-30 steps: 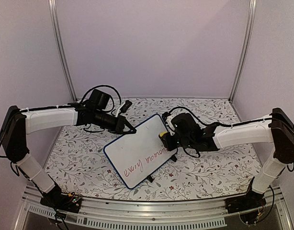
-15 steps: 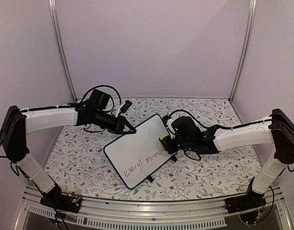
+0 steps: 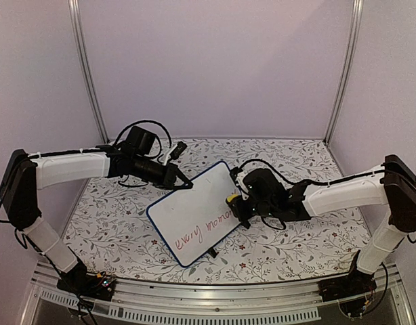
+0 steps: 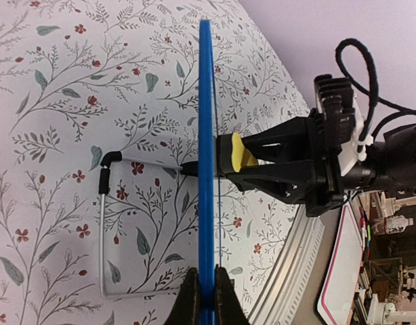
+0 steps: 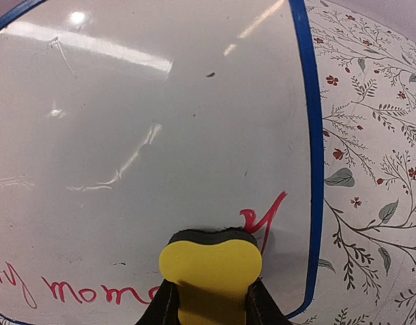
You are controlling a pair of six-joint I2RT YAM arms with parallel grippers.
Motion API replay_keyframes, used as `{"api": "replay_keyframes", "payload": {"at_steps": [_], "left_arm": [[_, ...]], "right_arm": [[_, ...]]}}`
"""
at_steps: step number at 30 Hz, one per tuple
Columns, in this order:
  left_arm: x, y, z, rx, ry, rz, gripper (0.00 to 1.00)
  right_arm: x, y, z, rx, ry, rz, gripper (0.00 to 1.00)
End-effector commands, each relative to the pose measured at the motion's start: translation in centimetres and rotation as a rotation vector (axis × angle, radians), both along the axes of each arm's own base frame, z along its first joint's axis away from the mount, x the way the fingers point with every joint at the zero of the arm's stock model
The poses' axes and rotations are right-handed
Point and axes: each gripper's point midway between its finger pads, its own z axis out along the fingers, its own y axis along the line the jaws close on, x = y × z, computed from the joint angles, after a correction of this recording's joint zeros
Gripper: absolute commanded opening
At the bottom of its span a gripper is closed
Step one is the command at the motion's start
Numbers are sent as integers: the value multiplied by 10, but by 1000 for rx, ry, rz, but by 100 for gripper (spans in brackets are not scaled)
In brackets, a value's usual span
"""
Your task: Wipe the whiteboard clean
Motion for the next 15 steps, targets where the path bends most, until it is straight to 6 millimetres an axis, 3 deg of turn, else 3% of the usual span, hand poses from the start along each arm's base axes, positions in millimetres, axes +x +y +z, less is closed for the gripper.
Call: {"api": "replay_keyframes", "payload": {"at_steps": [1,15], "left_arm": [[-11,-8,1,-25,-25,-72,0],[-12,-9,1,-26,-20,-77,0]], "right_arm": [[-22,-14,-36,-89,101,27,18],[-26,-19,-40,-97,110,21,18]]}}
